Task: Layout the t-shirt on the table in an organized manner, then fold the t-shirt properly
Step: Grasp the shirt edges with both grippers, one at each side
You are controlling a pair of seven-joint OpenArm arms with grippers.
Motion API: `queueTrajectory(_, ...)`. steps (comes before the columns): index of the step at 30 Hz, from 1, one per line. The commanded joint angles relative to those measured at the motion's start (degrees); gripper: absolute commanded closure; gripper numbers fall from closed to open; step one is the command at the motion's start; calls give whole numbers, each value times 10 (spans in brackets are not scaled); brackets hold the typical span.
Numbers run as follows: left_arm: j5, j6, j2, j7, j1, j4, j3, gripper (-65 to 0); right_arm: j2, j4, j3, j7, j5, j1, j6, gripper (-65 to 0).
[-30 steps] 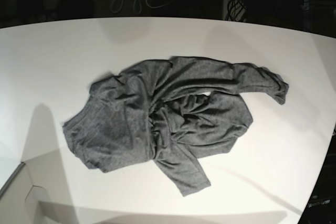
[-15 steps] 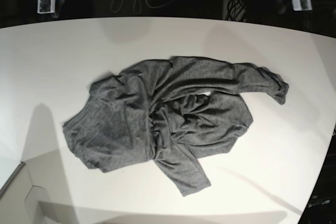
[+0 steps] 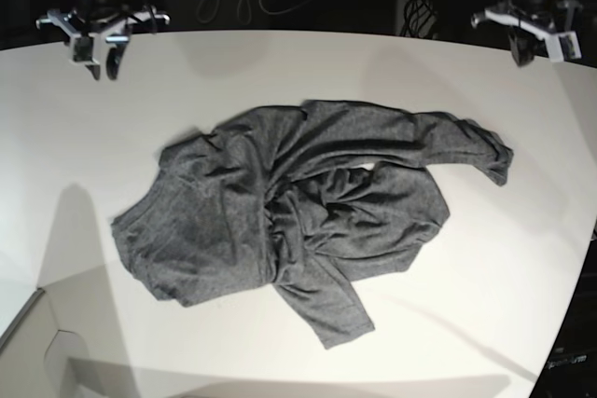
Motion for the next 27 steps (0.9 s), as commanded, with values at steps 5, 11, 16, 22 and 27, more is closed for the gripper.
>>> queueTrajectory(5,-68,0,-7,28,-26,10,-28,-5,5,9,-46,-15,0,60,-1,-298)
queueTrajectory(11,-124,0,-9,118,-88,14,-72,-5,5,3,-85,-214,0,228,0,-363)
queueTrajectory(16,-143,0,-7,171,-121,14,-108,-5,5,-40,-103,-302,0,325,0,-363)
queueTrajectory(22,-143,0,-6,183,-134,14,-120,-5,5,-168,-106,-307,0,376,0,-363)
queueTrajectory(27,-143,0,-6,183,-148,11,-120,-5,6,-231,-104,-287,0,390,0,-362)
